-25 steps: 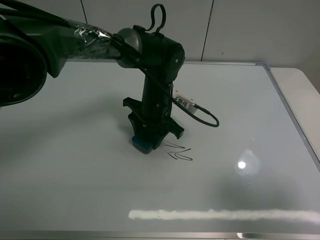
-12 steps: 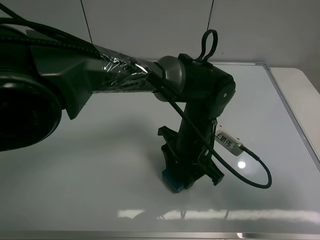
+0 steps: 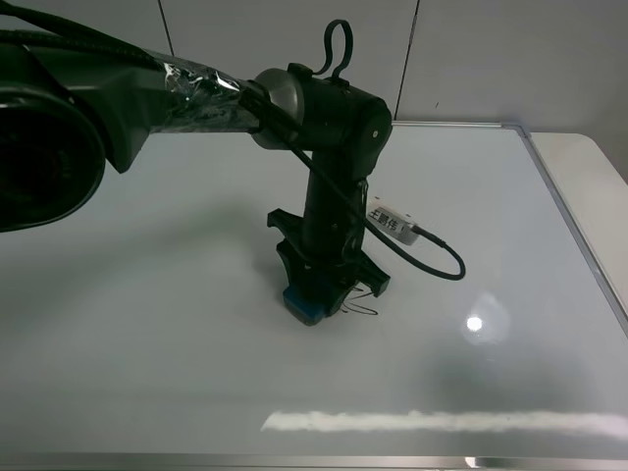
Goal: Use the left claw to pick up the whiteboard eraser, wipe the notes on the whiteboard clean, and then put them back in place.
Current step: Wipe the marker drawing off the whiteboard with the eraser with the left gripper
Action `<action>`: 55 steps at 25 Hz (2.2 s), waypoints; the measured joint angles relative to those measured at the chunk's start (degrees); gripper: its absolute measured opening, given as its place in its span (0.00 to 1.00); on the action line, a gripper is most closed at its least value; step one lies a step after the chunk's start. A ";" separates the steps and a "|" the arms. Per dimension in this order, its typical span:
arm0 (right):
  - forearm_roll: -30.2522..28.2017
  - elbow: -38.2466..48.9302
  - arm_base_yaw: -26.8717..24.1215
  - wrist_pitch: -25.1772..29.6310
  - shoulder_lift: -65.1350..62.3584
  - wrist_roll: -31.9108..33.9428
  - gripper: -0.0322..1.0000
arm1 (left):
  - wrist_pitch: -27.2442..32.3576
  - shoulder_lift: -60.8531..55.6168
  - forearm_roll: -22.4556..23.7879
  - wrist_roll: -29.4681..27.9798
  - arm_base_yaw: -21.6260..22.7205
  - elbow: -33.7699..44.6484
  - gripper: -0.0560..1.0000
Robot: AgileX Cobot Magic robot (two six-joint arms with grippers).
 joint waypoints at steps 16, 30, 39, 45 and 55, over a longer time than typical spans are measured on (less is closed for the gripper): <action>0.00 0.00 0.00 0.00 0.00 0.00 0.99 | 0.05 0.99 5.34 -2.61 -1.26 -0.43 0.57; 0.00 0.00 0.00 0.00 0.00 0.00 0.99 | 0.00 0.23 9.28 10.01 -1.66 -0.49 0.57; 0.00 0.00 0.00 0.00 0.00 0.00 0.99 | 0.00 0.12 9.23 10.12 -1.66 -0.49 0.57; 0.00 0.00 0.00 0.00 0.00 0.00 0.99 | 0.00 0.12 9.18 10.21 -1.66 -0.49 0.57; 0.00 0.00 0.00 0.00 0.00 0.00 0.99 | 0.00 0.12 8.65 11.28 -0.82 -0.49 0.57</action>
